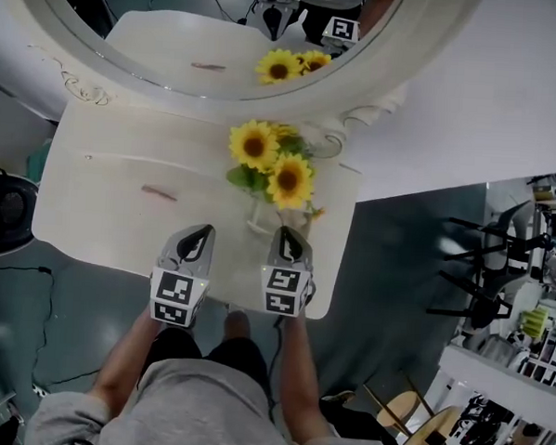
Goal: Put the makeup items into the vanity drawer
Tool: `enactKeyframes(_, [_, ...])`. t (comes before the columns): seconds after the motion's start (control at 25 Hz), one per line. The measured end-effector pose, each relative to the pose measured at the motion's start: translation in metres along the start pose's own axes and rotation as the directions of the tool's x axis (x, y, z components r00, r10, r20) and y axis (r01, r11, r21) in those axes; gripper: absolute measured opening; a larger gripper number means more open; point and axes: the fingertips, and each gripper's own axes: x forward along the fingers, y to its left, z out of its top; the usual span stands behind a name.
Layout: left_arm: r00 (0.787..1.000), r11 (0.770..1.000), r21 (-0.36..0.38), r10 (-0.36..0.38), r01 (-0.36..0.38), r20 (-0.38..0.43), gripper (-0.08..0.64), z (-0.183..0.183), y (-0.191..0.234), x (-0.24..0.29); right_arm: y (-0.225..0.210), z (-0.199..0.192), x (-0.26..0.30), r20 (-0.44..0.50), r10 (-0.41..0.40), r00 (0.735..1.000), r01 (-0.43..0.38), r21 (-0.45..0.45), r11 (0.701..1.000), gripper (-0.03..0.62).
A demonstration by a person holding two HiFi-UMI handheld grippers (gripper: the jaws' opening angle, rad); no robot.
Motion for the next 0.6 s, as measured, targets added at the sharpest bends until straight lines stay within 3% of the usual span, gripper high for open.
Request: enactKeyframes(0.6, [0.999,1.000,-0.010,0.016,-0.016,-0.029,0.011,-0.011,0.003,0.010,-0.002,-0.009,0.019,-0.025,0.026,0.999,-0.025,0.065,0.998,0.011])
